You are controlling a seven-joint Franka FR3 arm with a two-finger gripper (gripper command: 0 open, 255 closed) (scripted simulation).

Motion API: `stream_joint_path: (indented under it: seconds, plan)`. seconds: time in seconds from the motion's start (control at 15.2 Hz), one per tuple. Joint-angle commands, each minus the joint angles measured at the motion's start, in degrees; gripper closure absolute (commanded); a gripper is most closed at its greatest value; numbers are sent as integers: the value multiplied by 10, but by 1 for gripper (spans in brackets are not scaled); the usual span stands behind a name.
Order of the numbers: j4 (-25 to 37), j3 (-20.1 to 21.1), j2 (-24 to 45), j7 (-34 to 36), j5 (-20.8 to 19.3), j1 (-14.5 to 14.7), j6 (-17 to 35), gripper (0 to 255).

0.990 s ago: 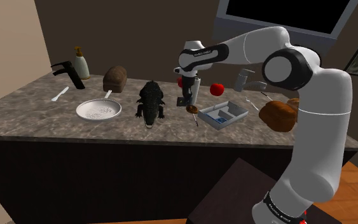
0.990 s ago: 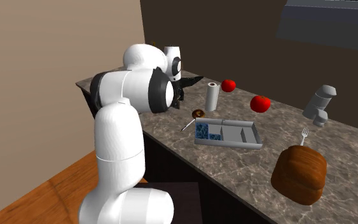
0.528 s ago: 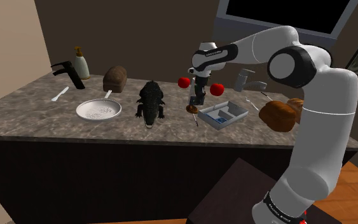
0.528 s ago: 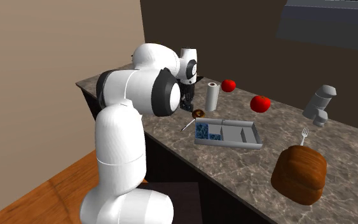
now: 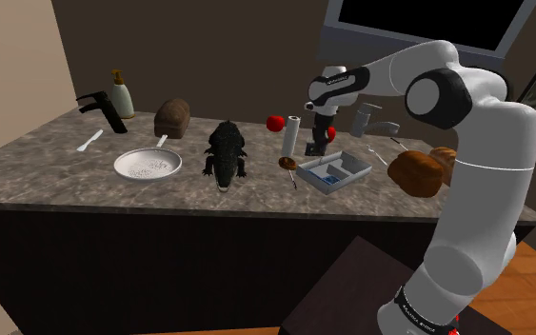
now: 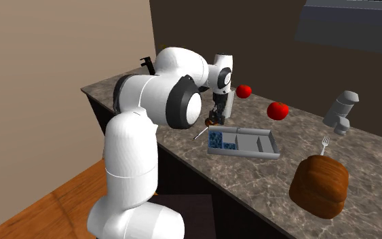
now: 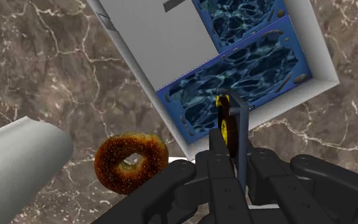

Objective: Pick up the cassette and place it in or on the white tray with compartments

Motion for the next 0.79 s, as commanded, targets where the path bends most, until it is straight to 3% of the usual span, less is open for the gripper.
stream_joint_path:
  seconds: [0.0,0.59,0.73]
  plan:
    - [1,-7,2,-25,2,-16,1,255]
    - [61,-38,47,-139,23,-99,-14,255]
    - [61,-39,53,-145,25,-103,-8,255]
